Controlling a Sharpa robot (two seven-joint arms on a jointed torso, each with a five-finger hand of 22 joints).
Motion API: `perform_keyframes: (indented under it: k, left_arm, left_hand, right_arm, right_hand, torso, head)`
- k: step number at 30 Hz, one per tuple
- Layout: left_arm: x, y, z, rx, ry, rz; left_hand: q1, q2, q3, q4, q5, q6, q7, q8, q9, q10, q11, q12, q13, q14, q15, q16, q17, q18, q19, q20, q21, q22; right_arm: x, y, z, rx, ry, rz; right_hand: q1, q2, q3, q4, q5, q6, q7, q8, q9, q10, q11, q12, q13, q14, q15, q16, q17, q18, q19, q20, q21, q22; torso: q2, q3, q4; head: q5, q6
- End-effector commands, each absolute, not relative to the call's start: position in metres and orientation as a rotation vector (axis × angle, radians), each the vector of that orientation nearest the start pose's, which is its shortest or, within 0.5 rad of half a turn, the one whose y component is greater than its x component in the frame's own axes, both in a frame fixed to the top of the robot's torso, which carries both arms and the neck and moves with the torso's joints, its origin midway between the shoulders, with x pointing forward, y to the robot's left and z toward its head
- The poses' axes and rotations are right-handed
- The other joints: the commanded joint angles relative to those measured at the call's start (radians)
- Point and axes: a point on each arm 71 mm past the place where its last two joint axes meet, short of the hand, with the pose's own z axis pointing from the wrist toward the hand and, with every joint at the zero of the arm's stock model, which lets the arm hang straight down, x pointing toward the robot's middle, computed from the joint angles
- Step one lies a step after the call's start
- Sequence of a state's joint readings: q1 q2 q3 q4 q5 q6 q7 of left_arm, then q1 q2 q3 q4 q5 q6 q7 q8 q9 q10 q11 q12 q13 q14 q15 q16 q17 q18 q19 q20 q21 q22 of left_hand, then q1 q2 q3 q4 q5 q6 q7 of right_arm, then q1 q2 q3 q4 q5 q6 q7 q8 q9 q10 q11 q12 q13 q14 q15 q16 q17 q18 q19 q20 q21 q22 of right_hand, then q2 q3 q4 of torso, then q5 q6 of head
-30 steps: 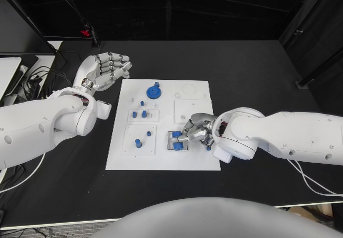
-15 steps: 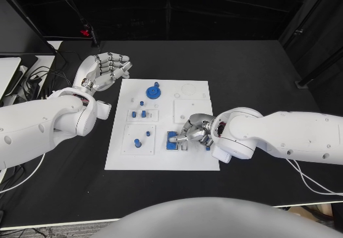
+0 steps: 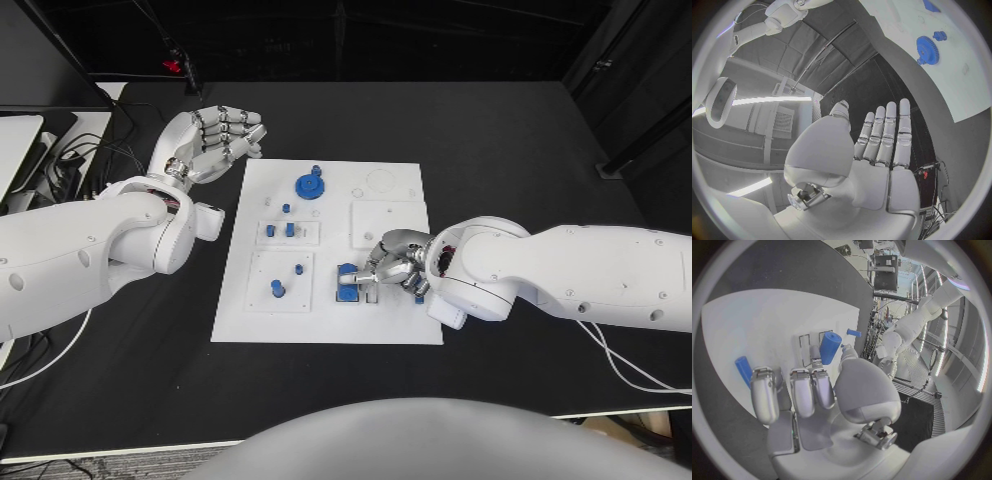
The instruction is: Assemble the parts on the task board
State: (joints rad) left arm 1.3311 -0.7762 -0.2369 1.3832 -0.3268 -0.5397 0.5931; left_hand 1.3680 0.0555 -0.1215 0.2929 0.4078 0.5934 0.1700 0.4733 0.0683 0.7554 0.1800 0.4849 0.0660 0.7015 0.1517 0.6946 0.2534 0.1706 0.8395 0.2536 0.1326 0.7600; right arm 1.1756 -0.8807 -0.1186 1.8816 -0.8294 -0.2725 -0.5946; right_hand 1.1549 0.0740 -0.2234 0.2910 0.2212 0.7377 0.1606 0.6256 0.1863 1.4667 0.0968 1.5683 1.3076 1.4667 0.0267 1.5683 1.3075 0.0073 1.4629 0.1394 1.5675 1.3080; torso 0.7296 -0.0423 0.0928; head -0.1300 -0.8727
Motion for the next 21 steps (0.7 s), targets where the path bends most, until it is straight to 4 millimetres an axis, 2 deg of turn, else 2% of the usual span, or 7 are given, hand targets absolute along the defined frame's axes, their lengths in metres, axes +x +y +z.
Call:
perform_keyframes:
  k: [1, 5, 8, 11, 16, 21]
  left_arm:
    - [0.5117, 0.2216, -0.1659, -0.550, 1.277, -1.282]
    - [0.5118, 0.2215, -0.1659, -0.550, 1.277, -1.283]
    - [0.5120, 0.2213, -0.1660, -0.549, 1.278, -1.283]
    - [0.5121, 0.2211, -0.1661, -0.550, 1.278, -1.284]
    - [0.5121, 0.2210, -0.1664, -0.550, 1.279, -1.284]
    - [0.5122, 0.2208, -0.1665, -0.550, 1.280, -1.284]
  left_hand:
    - [0.000, 0.013, -0.005, -0.001, 0.005, -0.007, 0.062, 0.004, -0.001, -0.008, 0.003, 0.005, -0.001, -0.007, -0.003, 0.006, -0.001, 0.009, 0.006, 0.000, 0.006, -0.002]
    - [0.000, 0.013, -0.005, -0.001, 0.005, -0.007, 0.062, 0.004, -0.001, -0.008, 0.003, 0.005, -0.001, -0.007, -0.003, 0.006, -0.001, 0.009, 0.006, 0.000, 0.006, -0.002]
    - [0.000, 0.013, -0.005, -0.001, 0.005, -0.007, 0.062, 0.004, -0.001, -0.008, 0.003, 0.005, -0.001, -0.007, -0.003, 0.006, -0.001, 0.009, 0.006, 0.000, 0.006, -0.002]
    - [0.000, 0.013, -0.005, -0.001, 0.005, -0.007, 0.062, 0.004, -0.001, -0.008, 0.003, 0.005, -0.001, -0.007, -0.003, 0.006, -0.001, 0.009, 0.006, 0.000, 0.006, -0.002]
    - [0.000, 0.013, -0.005, -0.001, 0.005, -0.007, 0.062, 0.004, -0.001, -0.008, 0.003, 0.005, -0.001, -0.007, -0.003, 0.006, -0.001, 0.009, 0.006, 0.000, 0.006, -0.002]
    - [0.000, 0.013, -0.005, -0.001, 0.005, -0.007, 0.062, 0.004, -0.001, -0.008, 0.003, 0.005, -0.001, -0.007, -0.003, 0.006, -0.001, 0.009, 0.006, 0.000, 0.006, -0.002]
  right_arm:
    - [0.3834, -0.1457, -0.2247, 0.506, 2.297, 0.724]
    - [0.3821, -0.1457, -0.2250, 0.496, 2.308, 0.723]
    - [0.3814, -0.1457, -0.2253, 0.480, 2.316, 0.718]
    - [0.3807, -0.1456, -0.2256, 0.466, 2.326, 0.714]
    - [0.3796, -0.1449, -0.2262, 0.446, 2.342, 0.708]
    - [0.3792, -0.1432, -0.2270, 0.429, 2.358, 0.704]
  right_hand:
    - [-0.015, 0.003, -0.011, 0.000, -0.031, 0.018, -0.009, 0.044, 0.021, 0.104, -0.009, 0.003, 0.263, 0.104, 0.000, 0.002, 0.263, -0.007, 0.108, -0.001, 0.003, 0.263]
    - [-0.015, 0.007, -0.019, 0.000, -0.076, 0.041, -0.032, 0.129, 0.070, 0.104, -0.030, 0.003, 0.263, 0.104, -0.016, 0.002, 0.263, -0.007, 0.108, -0.014, 0.003, 0.263]
    - [-0.012, 0.010, -0.026, 0.000, -0.106, 0.045, -0.054, 0.209, 0.127, 0.104, -0.050, 0.003, 0.263, 0.104, -0.033, 0.002, 0.263, -0.007, 0.108, -0.031, 0.003, 0.263]
    - [-0.011, 0.013, -0.031, 0.000, -0.121, 0.039, -0.064, 0.259, 0.172, 0.104, -0.062, 0.003, 0.263, 0.104, -0.044, 0.002, 0.263, -0.007, 0.108, -0.043, 0.003, 0.263]
    - [-0.007, 0.015, -0.033, -0.001, -0.130, 0.032, -0.071, 0.288, 0.201, 0.104, -0.068, 0.003, 0.263, 0.104, -0.051, 0.002, 0.263, -0.007, 0.108, -0.049, 0.003, 0.263]
    - [0.012, 0.026, -0.028, -0.003, -0.120, 0.025, -0.076, 0.304, 0.222, 0.104, -0.072, 0.003, 0.263, 0.104, -0.055, 0.002, 0.263, -0.007, 0.108, -0.054, 0.003, 0.263]
  torso:
    - [0.000, 0.0001, -0.0013]
    - [0.000, -0.0003, -0.0002]
    - [0.000, 0.0004, -0.0006]
    - [0.001, 0.0004, -0.0004]
    - [0.000, 0.0004, 0.0001]
    - [0.000, 0.0001, 0.0000]
  head:
    - [0.000, 0.000]
    - [-0.003, 0.000]
    - [-0.003, 0.000]
    - [-0.004, 0.000]
    - [-0.006, 0.000]
    - [-0.008, 0.000]
